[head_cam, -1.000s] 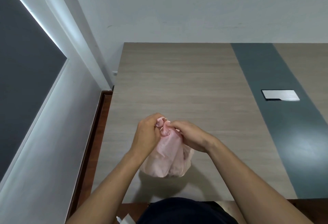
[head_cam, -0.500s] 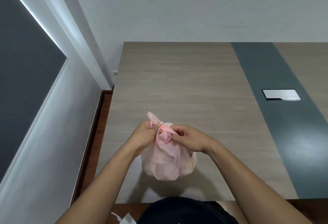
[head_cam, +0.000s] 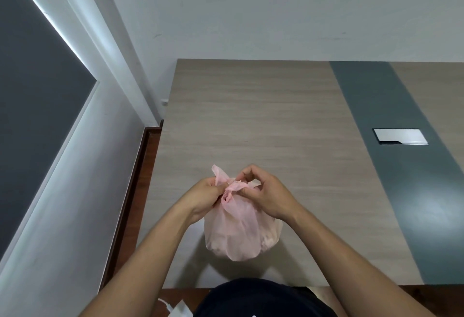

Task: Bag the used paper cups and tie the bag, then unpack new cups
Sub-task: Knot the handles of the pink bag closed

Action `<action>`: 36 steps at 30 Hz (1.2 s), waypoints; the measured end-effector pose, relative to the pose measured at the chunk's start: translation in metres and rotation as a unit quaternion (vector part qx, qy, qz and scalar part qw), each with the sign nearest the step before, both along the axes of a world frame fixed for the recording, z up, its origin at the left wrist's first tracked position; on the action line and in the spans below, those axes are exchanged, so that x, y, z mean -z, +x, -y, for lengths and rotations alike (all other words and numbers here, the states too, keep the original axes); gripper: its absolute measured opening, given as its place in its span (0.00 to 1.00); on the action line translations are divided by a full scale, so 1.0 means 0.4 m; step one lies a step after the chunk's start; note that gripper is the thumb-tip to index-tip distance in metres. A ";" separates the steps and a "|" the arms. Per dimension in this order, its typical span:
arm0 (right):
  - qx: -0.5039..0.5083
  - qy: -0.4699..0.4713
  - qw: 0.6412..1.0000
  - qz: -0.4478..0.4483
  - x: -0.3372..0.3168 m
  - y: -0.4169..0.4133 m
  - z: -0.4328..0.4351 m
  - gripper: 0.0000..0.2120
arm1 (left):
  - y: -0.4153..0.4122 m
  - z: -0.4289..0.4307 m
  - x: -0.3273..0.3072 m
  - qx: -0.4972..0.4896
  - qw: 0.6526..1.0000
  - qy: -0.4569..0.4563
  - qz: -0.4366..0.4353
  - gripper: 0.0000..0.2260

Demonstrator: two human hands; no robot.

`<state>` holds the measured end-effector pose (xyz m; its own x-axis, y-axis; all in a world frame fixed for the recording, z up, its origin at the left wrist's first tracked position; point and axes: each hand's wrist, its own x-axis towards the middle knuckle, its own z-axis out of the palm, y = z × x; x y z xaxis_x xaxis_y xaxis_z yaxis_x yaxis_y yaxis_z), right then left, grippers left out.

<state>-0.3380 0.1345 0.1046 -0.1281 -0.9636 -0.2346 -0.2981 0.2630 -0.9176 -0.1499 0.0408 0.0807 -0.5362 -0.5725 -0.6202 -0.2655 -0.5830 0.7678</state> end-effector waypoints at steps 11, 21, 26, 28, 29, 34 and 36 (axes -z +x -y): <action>-0.087 0.013 0.995 0.045 -0.042 0.011 -0.002 0.16 | 0.028 0.005 0.006 -0.098 0.977 0.154 -0.110 0.11; -0.032 -0.008 0.996 0.078 -0.046 0.018 0.009 0.15 | 0.044 0.009 0.012 -0.065 0.992 0.059 -0.091 0.12; 0.024 0.016 0.987 0.159 -0.036 0.023 0.013 0.18 | 0.039 -0.011 -0.016 -0.030 0.994 -0.102 -0.033 0.13; 0.043 0.014 0.985 0.168 -0.023 0.020 0.014 0.20 | 0.033 -0.013 -0.012 -0.051 0.982 -0.172 0.053 0.13; 0.050 0.012 0.985 0.165 -0.015 0.018 0.015 0.21 | 0.031 -0.012 -0.004 -0.068 0.975 -0.195 0.087 0.13; 0.083 0.033 0.977 0.192 0.016 0.015 0.008 0.23 | 0.027 -0.017 0.042 -0.101 0.936 -0.270 0.202 0.15; 0.096 0.045 0.975 0.196 0.033 0.010 0.001 0.24 | 0.032 -0.019 0.057 -0.110 0.925 -0.277 0.235 0.17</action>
